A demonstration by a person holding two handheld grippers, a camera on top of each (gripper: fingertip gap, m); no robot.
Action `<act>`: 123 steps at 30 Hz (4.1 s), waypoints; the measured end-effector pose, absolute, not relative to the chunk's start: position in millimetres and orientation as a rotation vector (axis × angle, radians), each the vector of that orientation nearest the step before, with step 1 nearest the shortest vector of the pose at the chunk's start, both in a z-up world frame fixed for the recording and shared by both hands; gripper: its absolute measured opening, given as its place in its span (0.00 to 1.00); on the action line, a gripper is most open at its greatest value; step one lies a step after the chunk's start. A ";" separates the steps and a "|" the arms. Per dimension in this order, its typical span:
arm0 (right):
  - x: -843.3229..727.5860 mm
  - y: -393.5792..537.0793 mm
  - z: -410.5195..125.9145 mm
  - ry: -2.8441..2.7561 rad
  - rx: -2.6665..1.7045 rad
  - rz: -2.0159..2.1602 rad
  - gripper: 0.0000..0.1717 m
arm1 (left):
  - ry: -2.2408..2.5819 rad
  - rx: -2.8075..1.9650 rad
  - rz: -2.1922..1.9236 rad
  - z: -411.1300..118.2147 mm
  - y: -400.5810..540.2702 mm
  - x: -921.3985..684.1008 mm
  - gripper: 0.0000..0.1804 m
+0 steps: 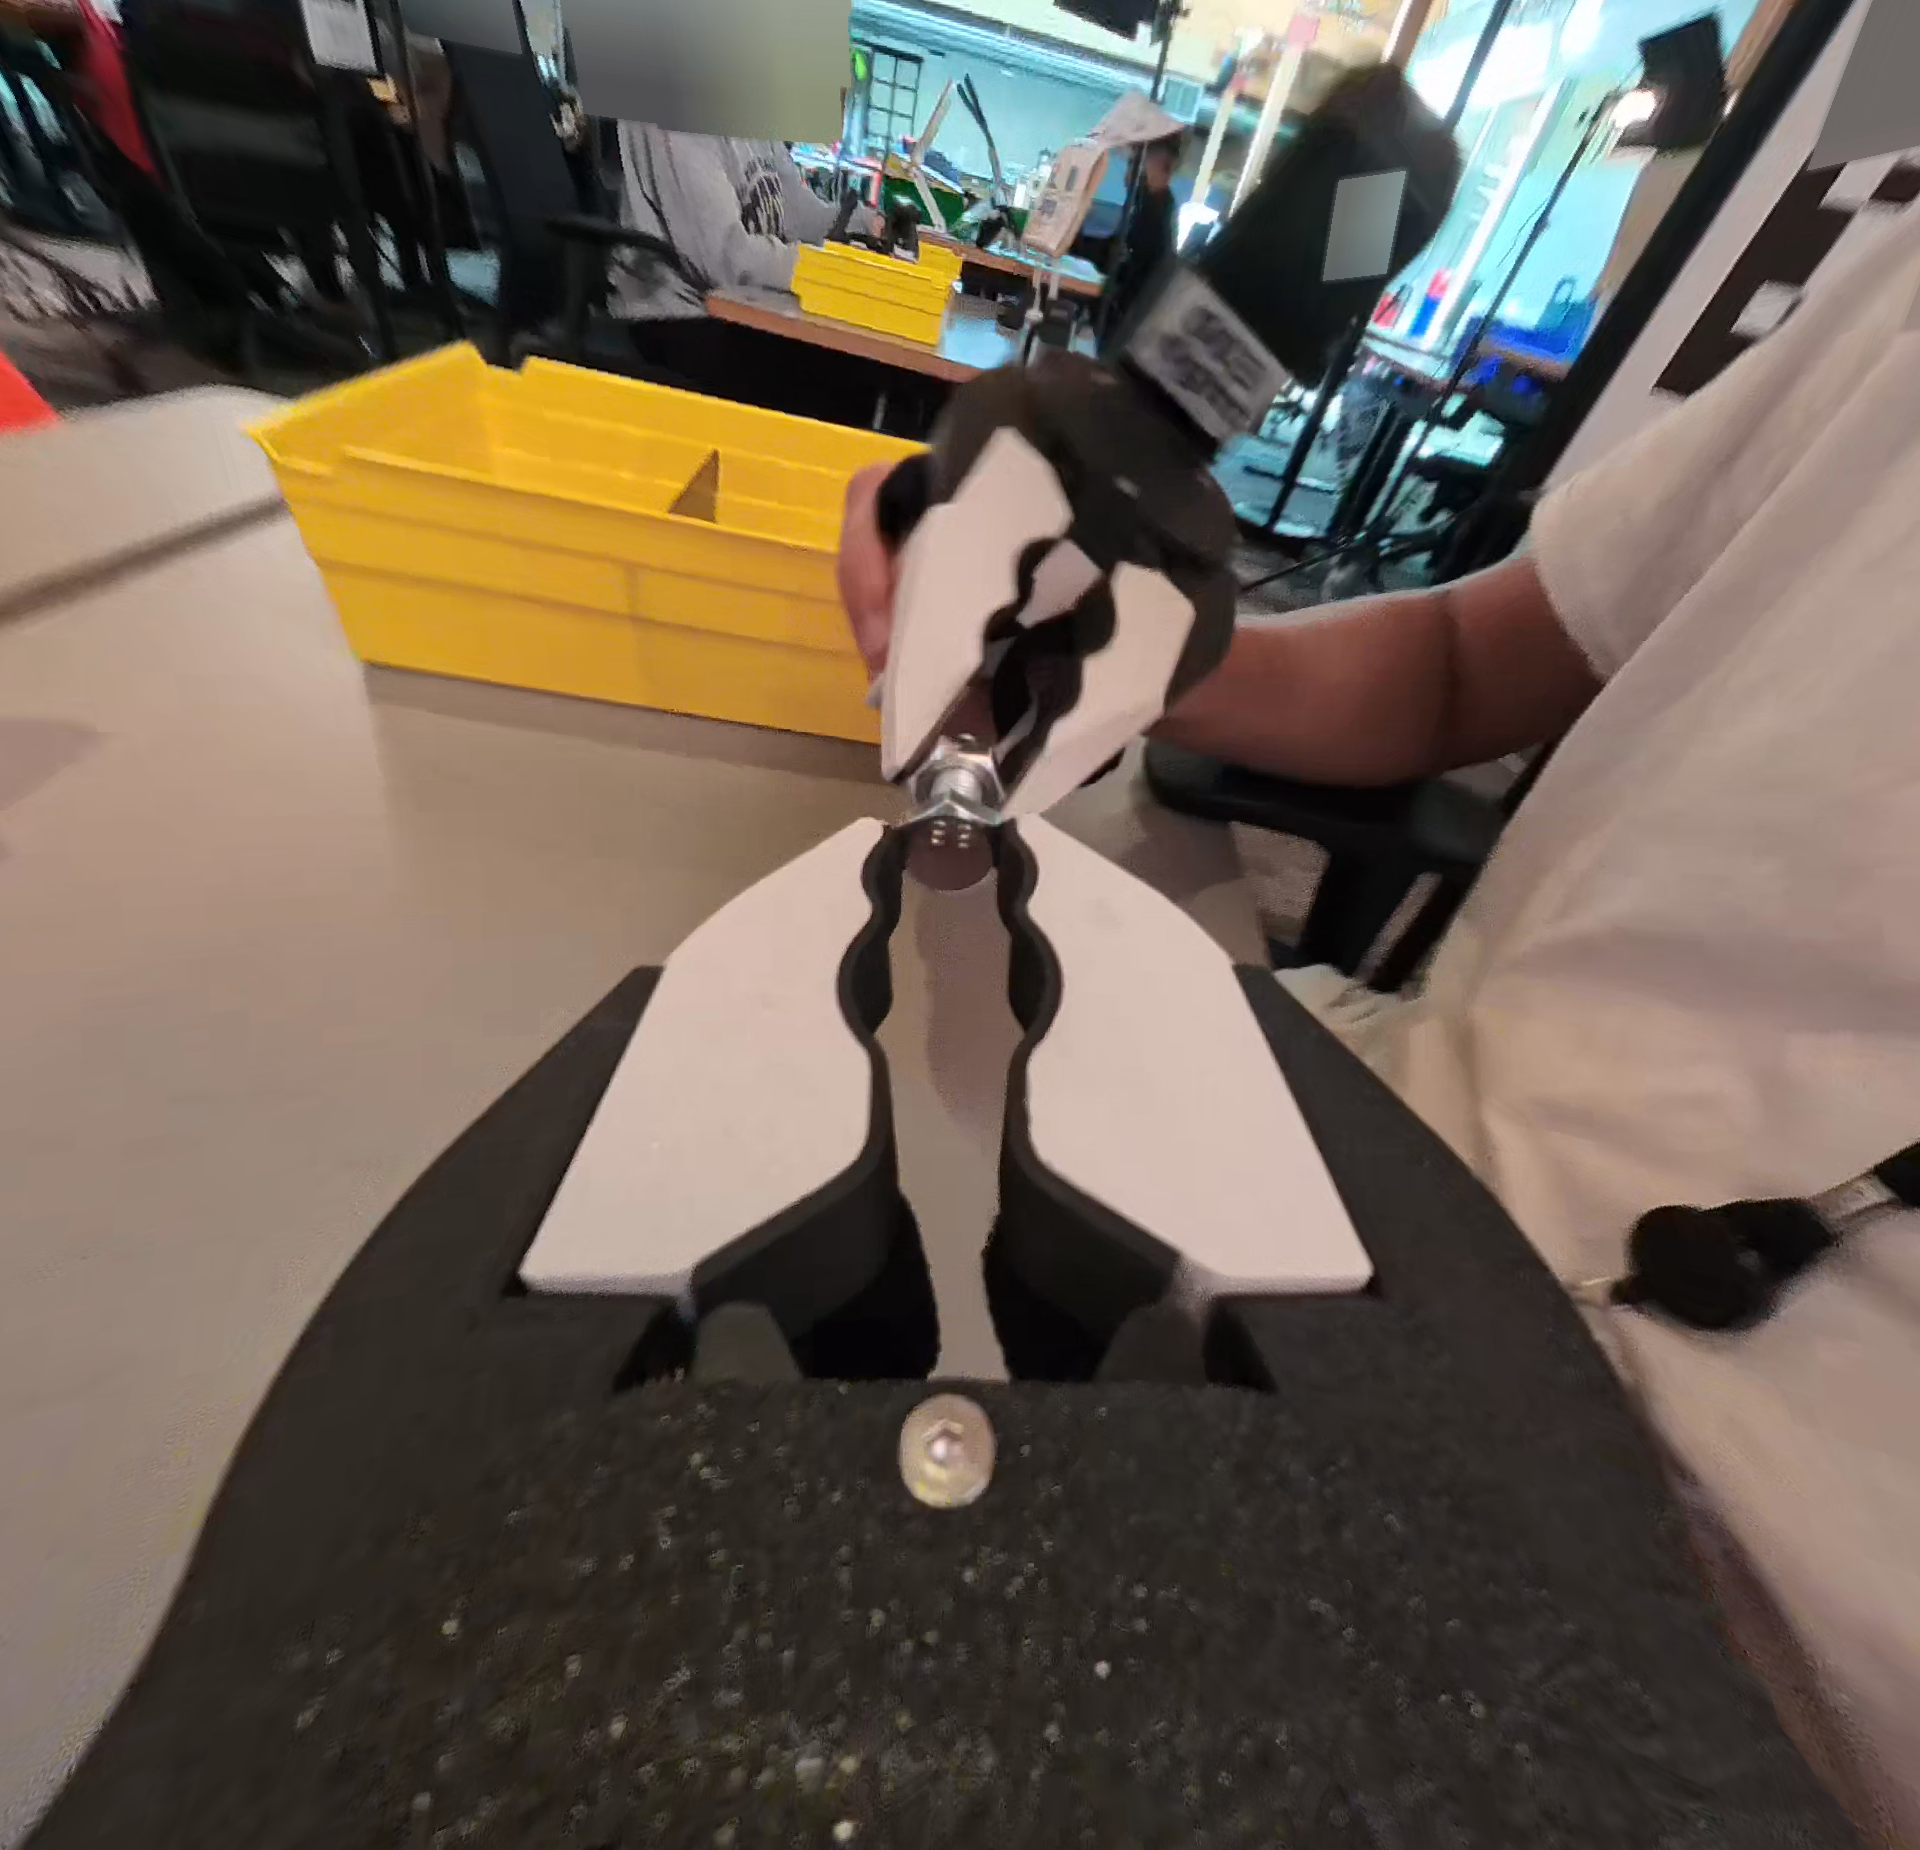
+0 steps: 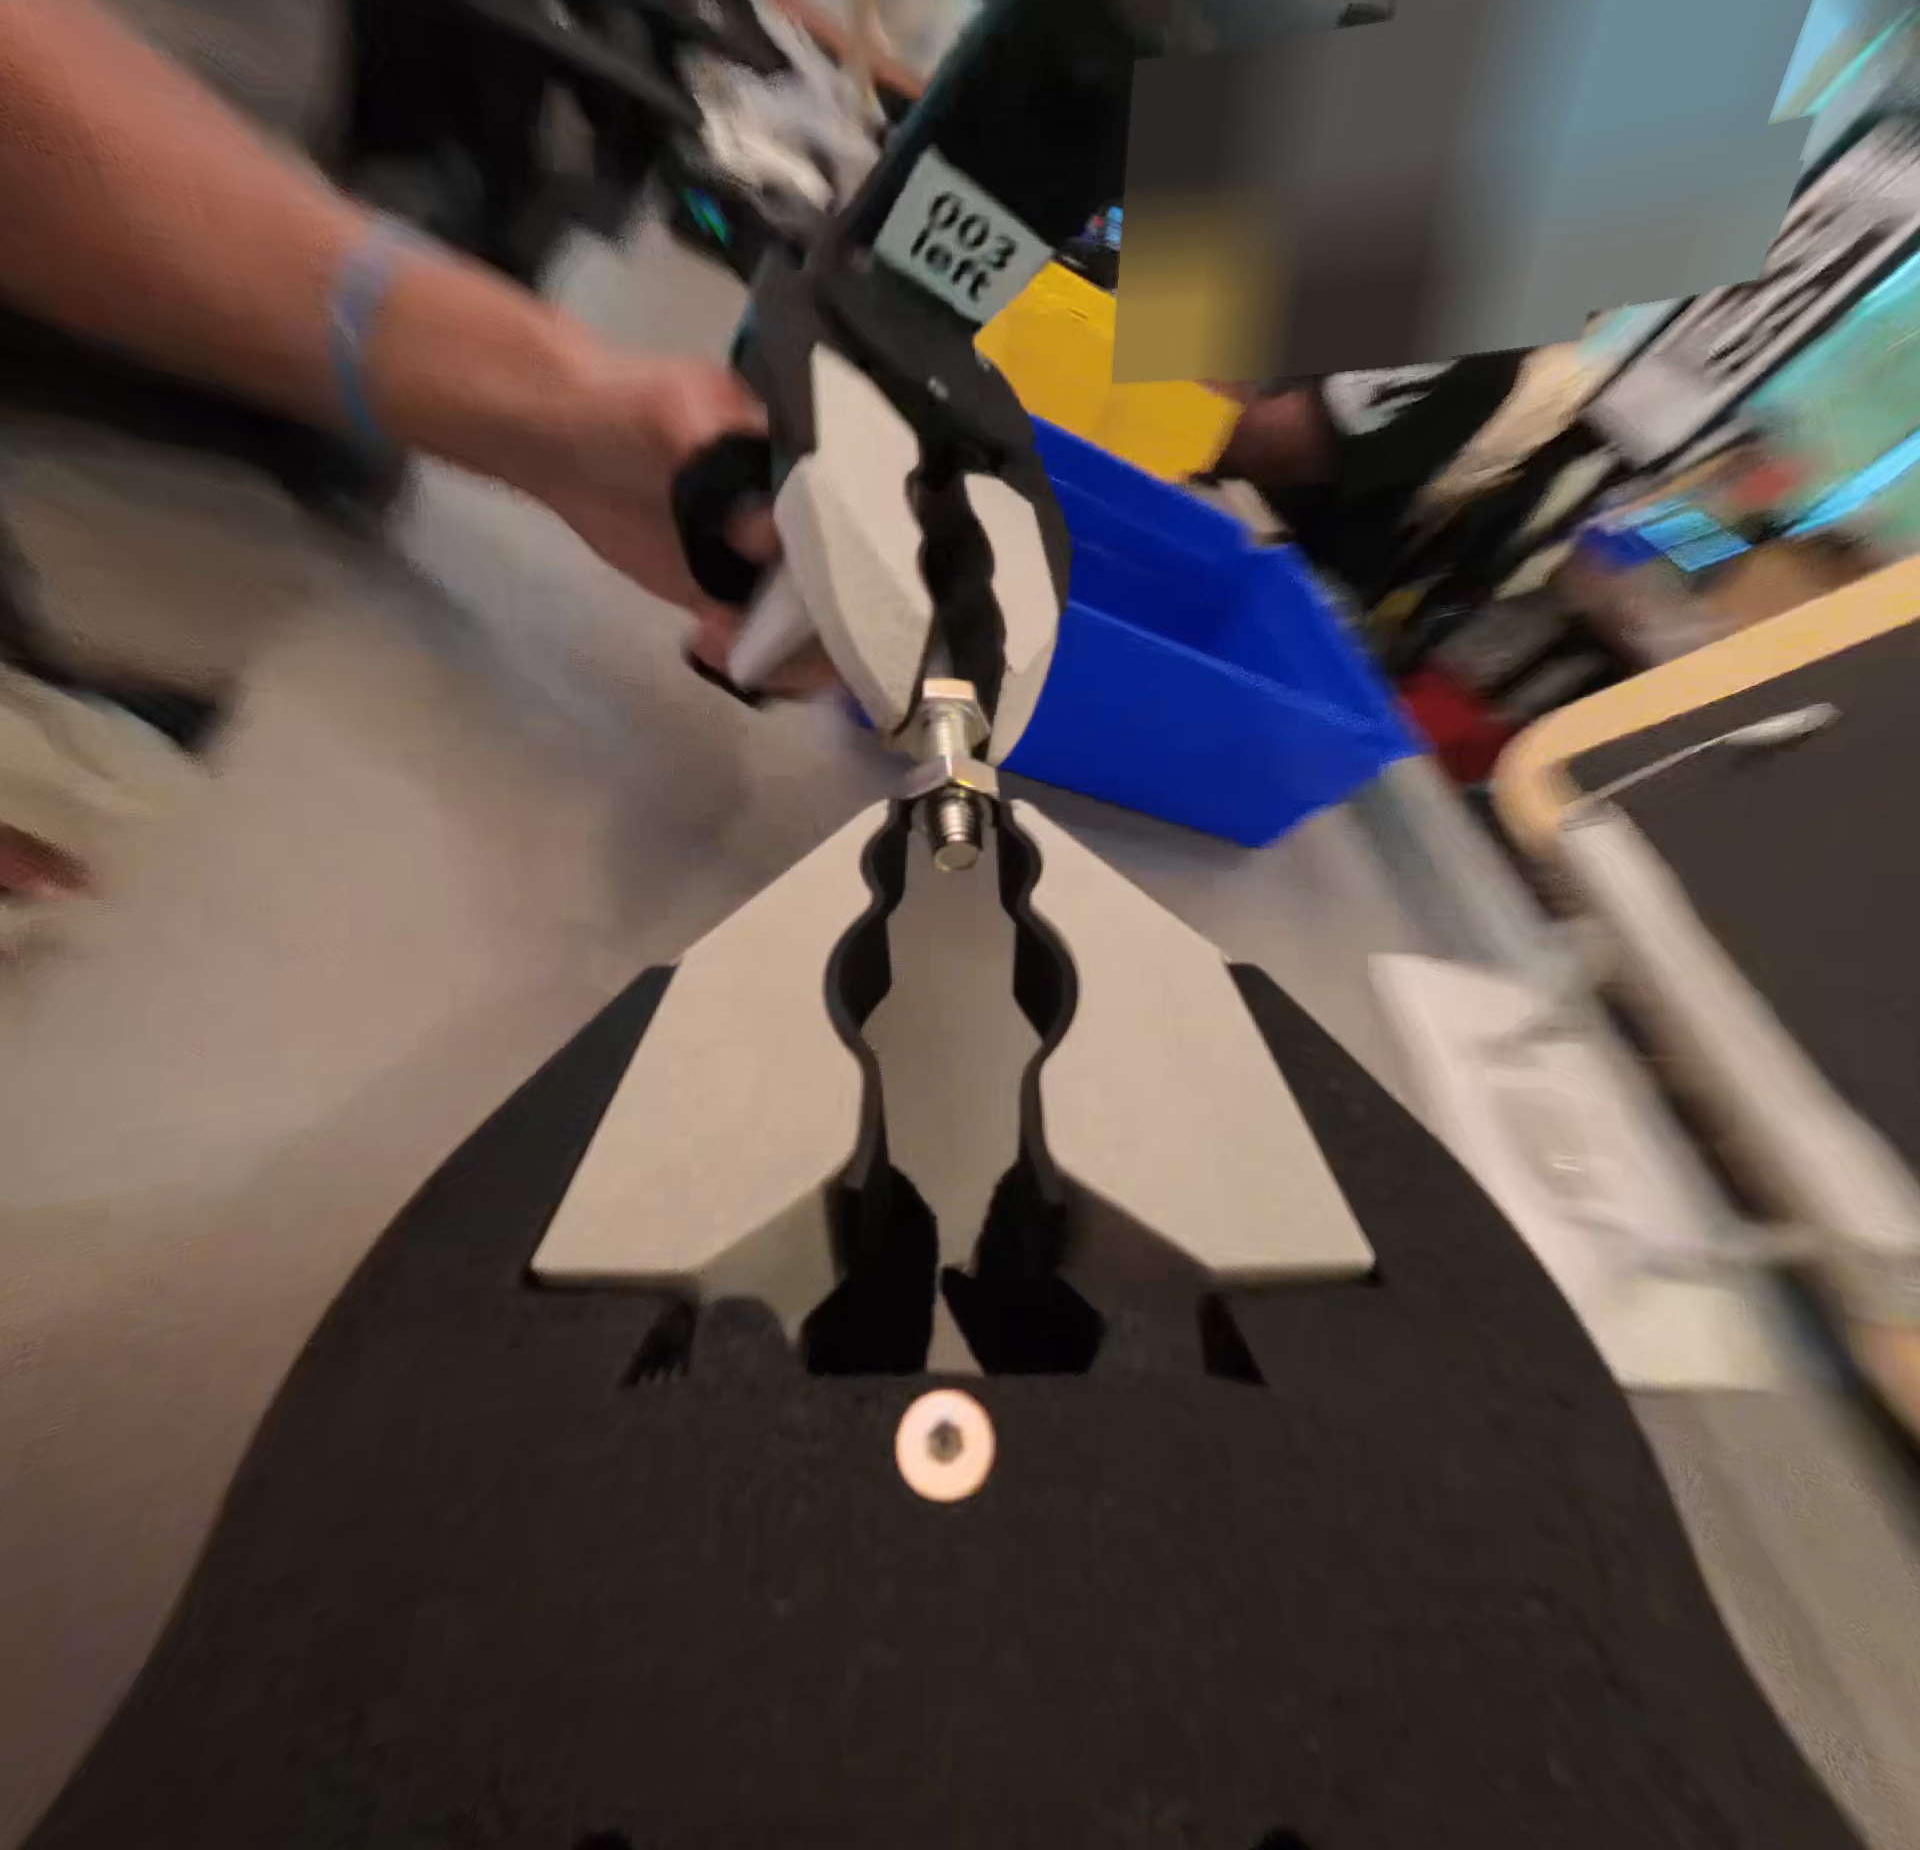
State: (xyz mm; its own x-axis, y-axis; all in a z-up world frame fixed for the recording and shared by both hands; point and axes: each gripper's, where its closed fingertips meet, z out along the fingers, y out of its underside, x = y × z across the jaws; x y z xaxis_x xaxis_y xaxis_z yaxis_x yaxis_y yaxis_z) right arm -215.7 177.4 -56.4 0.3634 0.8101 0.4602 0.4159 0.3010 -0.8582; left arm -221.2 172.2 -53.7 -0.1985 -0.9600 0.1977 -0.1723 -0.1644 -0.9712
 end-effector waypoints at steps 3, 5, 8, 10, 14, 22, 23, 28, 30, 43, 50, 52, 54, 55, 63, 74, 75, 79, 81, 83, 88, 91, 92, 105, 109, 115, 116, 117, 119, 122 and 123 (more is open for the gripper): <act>-212.4 179.3 -54.8 -1.330 -1.012 -0.238 0.10 | 1.351 -1.483 -1.572 -54.4 171.1 -220.3 0.09; -212.5 176.9 -54.2 -1.330 -0.882 -0.410 0.10 | 1.339 -1.510 -1.648 -53.7 168.9 -220.5 0.09; -211.7 176.6 -52.1 -1.331 -0.887 -0.400 0.16 | 1.358 -1.506 -1.599 -57.2 168.8 -219.9 0.09; -213.2 175.1 -48.0 -1.292 -0.928 -0.288 0.21 | 1.365 -1.478 -1.560 -55.0 170.2 -221.3 0.09; -215.8 186.8 -54.7 -1.146 -1.226 0.144 0.29 | 1.364 -1.362 -1.377 -53.9 185.4 -227.2 0.09; -221.5 194.6 -60.6 -0.697 -1.661 1.270 0.27 | 1.365 -1.121 -1.097 -48.1 201.6 -237.3 0.09; -222.5 193.1 -59.5 -0.640 -1.685 1.416 0.27 | 1.360 -1.102 -1.102 -46.2 200.2 -237.3 0.09; -222.9 189.3 -47.3 -0.396 -1.654 1.942 0.17 | 1.380 -1.061 -1.092 -46.1 193.6 -235.3 0.10; -220.8 191.7 -43.8 -0.332 -1.620 2.003 0.14 | 1.389 -1.064 -1.095 -47.3 192.0 -234.4 0.09; -225.4 190.2 -50.9 -0.666 -1.631 1.489 0.10 | 1.404 -1.122 -1.143 -53.6 187.9 -230.0 0.10; -222.7 181.2 -51.2 -1.187 -1.199 0.346 0.10 | 1.424 -1.125 -1.197 -52.0 177.2 -227.6 0.10; -222.1 181.3 -53.4 -1.276 -0.974 -0.071 0.10 | 1.436 -1.136 -1.197 -53.9 176.2 -227.5 0.10; -221.8 182.0 -56.7 -1.323 -0.810 -0.364 0.10 | 1.448 -1.150 -1.197 -56.7 176.1 -227.6 0.10; -221.2 181.7 -57.7 -1.339 -0.756 -0.460 0.10 | 1.456 -1.155 -1.191 -58.6 176.2 -227.2 0.10; -216.8 184.9 -54.7 -1.272 -0.805 -0.412 0.17 | 1.466 -1.152 -1.159 -60.4 175.8 -224.3 0.10; -199.5 202.9 -45.2 -0.698 -1.514 1.134 0.30 | 1.465 -1.130 -1.075 -58.4 182.0 -227.2 0.10; -200.7 205.2 -50.2 -0.652 -1.568 1.222 0.28 | 1.463 -1.127 -1.065 -58.0 182.8 -227.6 0.10; -216.2 197.0 -60.8 -0.478 -1.711 1.718 0.28 | 1.468 -1.094 -1.002 -56.2 184.7 -228.6 0.10; -220.5 189.7 -52.2 -0.361 -1.668 2.031 0.27 | 1.479 -1.066 -0.970 -56.4 183.8 -228.1 0.09; -223.5 184.1 -49.9 -0.307 -1.641 2.225 0.27 | 1.493 -1.051 -0.937 -58.1 183.2 -227.0 0.10; -223.3 187.5 -62.3 -0.245 -1.687 2.262 0.16 | 1.519 -1.043 -0.864 -63.7 185.1 -225.4 0.10; -220.0 192.1 -64.0 -0.256 -1.696 2.194 0.10 | 1.515 -1.056 -0.871 -65.6 186.5 -224.9 0.10; -220.4 191.4 -63.7 -0.285 -1.701 2.159 0.10 | 1.513 -1.060 -0.880 -65.6 186.5 -225.0 0.10; -218.0 176.8 -48.5 -1.245 -1.169 0.165 0.10 | 1.360 -1.283 -1.378 -49.2 174.5 -223.0 0.09; -219.4 175.4 -53.7 -1.358 -0.892 -0.381 0.10 | 1.368 -1.343 -1.419 -54.1 173.4 -224.2 0.10; -220.7 174.6 -44.8 -1.223 -1.016 -0.090 0.23 | 1.339 -1.302 -1.392 -49.0 182.4 -229.3 0.10; -220.0 177.9 -46.2 -1.179 -1.103 0.042 0.25 | 1.331 -1.283 -1.373 -47.1 185.2 -231.1 0.10; -219.6 181.4 -50.7 -1.135 -1.206 0.207 0.26 | 1.326 -1.258 -1.353 -45.1 187.8 -232.8 0.10; -219.7 187.8 -57.0 -0.993 -1.399 0.589 0.26 | 1.326 -1.195 -1.295 -41.8 191.3 -235.8 0.09; -224.4 188.4 -55.6 -0.744 -1.570 1.222 0.26 | 1.344 -1.111 -1.194 -40.3 193.4 -237.8 0.09; -226.7 185.5 -55.3 -0.695 -1.593 1.410 0.26 | 1.351 -1.090 -1.170 -39.8 193.0 -237.8 0.09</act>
